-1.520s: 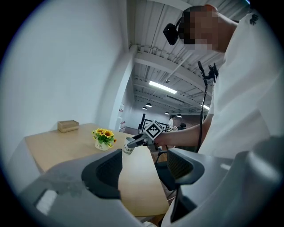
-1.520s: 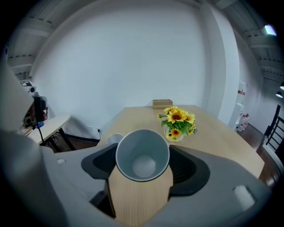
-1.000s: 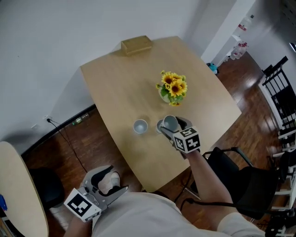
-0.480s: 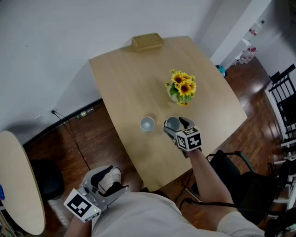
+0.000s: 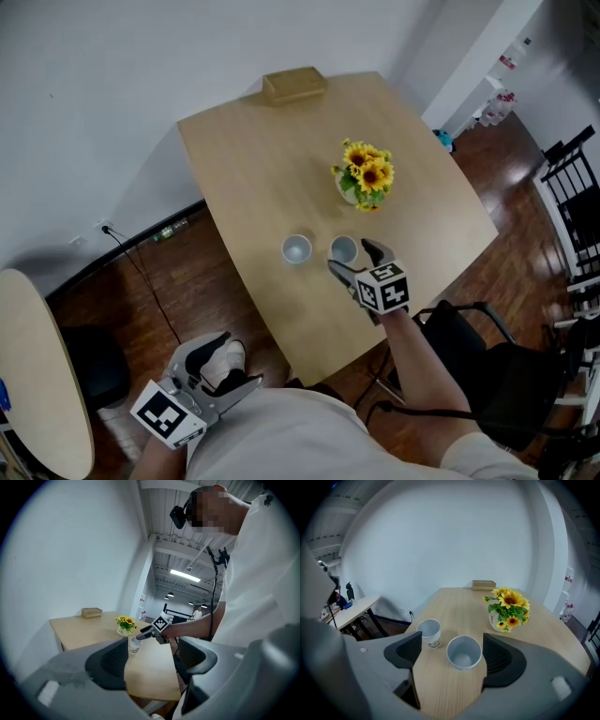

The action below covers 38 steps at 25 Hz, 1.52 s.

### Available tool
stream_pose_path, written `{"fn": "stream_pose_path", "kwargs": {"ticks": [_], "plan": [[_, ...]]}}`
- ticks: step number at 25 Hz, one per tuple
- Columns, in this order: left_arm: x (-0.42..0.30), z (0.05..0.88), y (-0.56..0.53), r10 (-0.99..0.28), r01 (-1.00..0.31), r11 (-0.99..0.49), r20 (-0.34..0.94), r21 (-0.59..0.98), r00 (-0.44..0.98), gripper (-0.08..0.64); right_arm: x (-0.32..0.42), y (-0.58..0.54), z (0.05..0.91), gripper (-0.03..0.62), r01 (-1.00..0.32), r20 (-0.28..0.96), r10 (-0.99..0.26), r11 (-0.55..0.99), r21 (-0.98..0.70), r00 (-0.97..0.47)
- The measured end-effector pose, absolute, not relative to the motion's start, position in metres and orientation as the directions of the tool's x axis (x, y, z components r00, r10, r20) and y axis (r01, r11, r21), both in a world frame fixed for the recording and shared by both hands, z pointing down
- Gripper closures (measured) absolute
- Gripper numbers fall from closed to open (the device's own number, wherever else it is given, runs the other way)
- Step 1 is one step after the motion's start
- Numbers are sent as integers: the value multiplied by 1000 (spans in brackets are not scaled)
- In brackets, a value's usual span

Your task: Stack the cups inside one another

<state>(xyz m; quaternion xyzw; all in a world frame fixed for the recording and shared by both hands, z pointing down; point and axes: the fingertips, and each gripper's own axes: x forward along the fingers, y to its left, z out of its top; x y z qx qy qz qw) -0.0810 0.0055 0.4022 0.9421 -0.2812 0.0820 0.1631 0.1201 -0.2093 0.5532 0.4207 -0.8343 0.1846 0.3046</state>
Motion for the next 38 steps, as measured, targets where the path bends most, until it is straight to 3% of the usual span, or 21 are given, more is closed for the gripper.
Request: {"fn": "stream_pose_path", "kwargs": {"ticks": [19,33,38], "plan": [[-123,387,8,-476,-513,-818,194,260,858,193,26,-192,569,190,-779,670,-568,627,-25,-479],[-182,402,1,-471,-527,-804,247,275,847,193,9,-229,625,190,-860,713,-586,508,-45,-384],[-190,405,-5,-468,-524,-805,244,278,849,193,12,-234,632,228,-884,715,-603,466,-44,-353]]}}
